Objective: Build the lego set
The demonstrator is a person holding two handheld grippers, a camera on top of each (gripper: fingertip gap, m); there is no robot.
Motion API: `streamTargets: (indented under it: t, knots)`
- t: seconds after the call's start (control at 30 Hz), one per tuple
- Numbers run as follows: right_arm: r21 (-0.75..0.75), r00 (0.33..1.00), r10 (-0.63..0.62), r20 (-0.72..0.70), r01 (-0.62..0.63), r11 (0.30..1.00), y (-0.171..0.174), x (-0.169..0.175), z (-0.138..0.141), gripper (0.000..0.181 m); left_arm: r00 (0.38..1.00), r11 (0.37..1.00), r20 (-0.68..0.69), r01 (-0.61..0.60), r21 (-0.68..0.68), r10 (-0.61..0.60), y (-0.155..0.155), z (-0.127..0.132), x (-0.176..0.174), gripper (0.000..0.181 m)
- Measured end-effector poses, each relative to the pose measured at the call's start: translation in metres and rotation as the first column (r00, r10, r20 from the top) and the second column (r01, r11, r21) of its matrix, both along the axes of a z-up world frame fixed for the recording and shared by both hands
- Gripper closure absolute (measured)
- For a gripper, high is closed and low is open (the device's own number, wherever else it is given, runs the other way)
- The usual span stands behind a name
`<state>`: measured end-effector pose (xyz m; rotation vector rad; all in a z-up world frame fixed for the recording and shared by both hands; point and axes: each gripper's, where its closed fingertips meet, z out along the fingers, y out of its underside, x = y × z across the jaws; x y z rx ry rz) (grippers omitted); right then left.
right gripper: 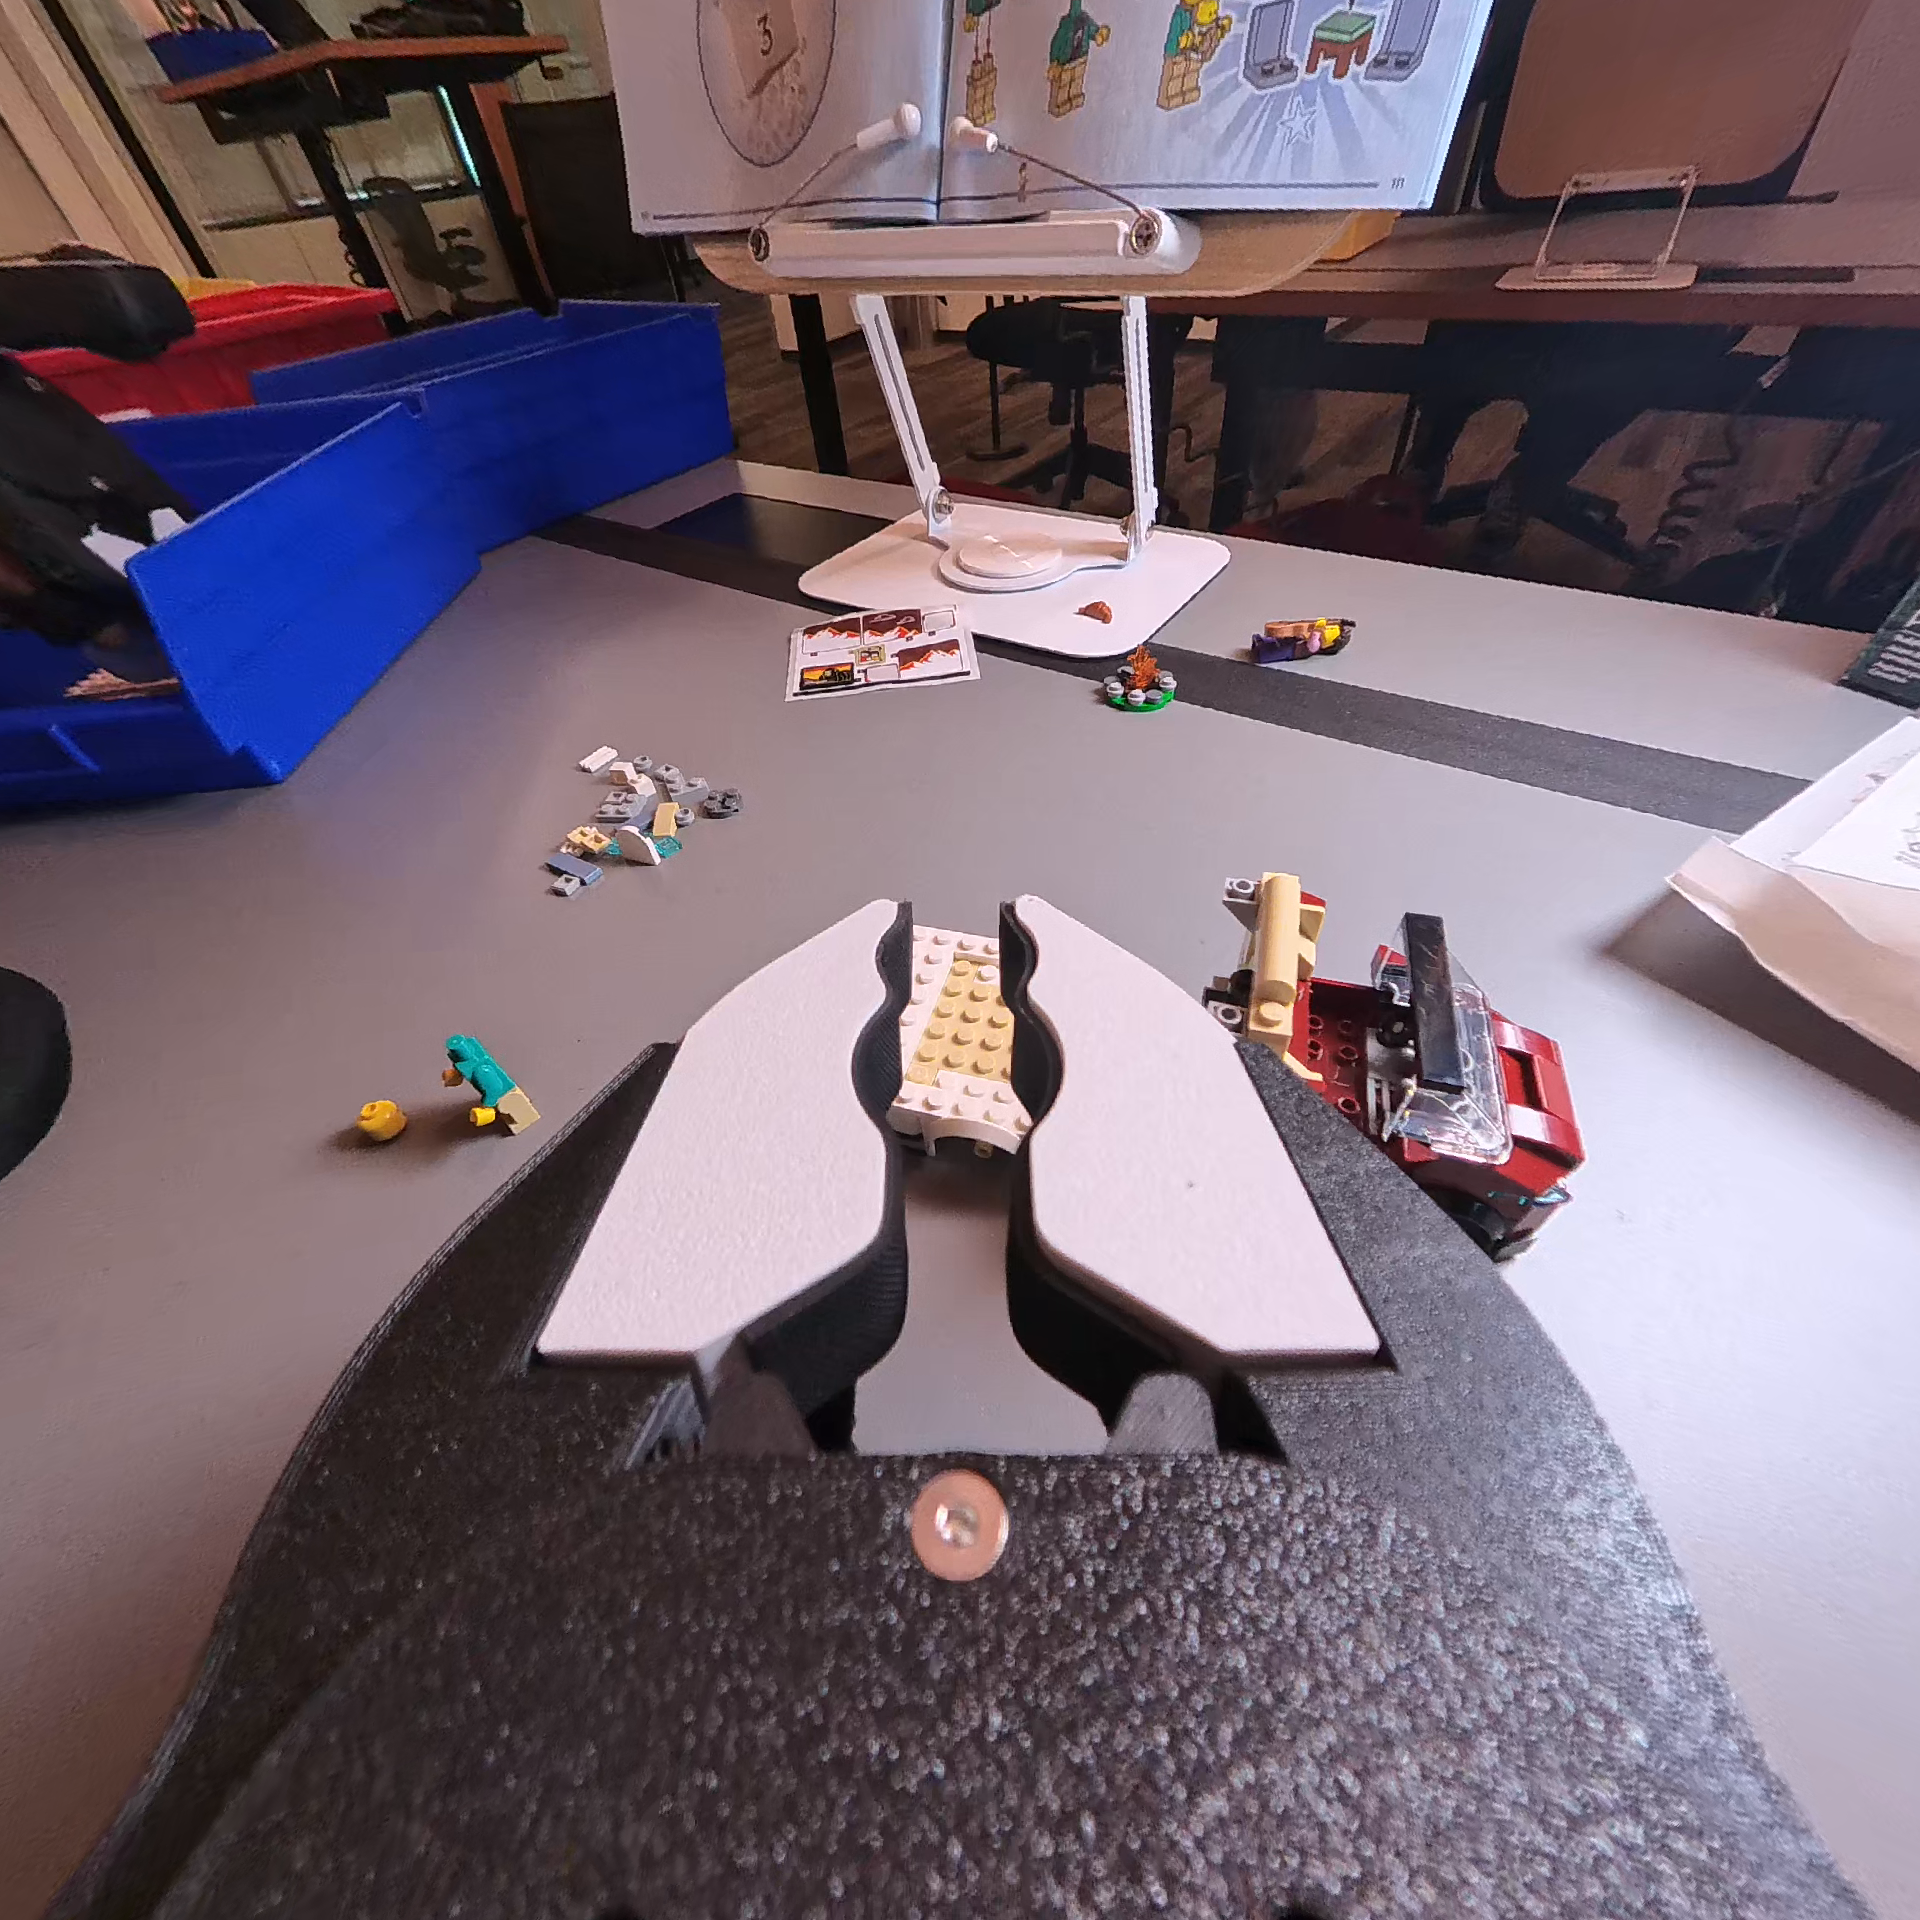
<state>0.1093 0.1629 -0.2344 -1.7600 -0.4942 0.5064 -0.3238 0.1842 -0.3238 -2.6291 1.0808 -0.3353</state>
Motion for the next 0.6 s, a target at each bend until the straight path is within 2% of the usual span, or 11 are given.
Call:
streamTargets:
  t: [0.03,0.23,0.6]
  knots:
    - [0.001,1.0,-0.001,-0.001,0.001,1.0,0.0,0.0003,0.0005,0.166,1.0,1.0,-0.012,0.005,0.002,-0.005,-0.001,-0.0007,-0.0007,0.181]
    - [0.0,1.0,0.0,-0.001,0.0,1.0,-0.0002,0.0003,0.0005,0.166,0.999,1.0,-0.034,0.003,-0.006,-0.003,-0.0053,-0.0021,-0.0037,0.179]
    - [-0.004,1.0,0.0,-0.001,0.0,1.0,-0.0001,0.0004,-0.0002,0.166,1.0,0.999,0.008,-0.016,-0.036,0.016,-0.008,-0.0021,0.0005,0.178]
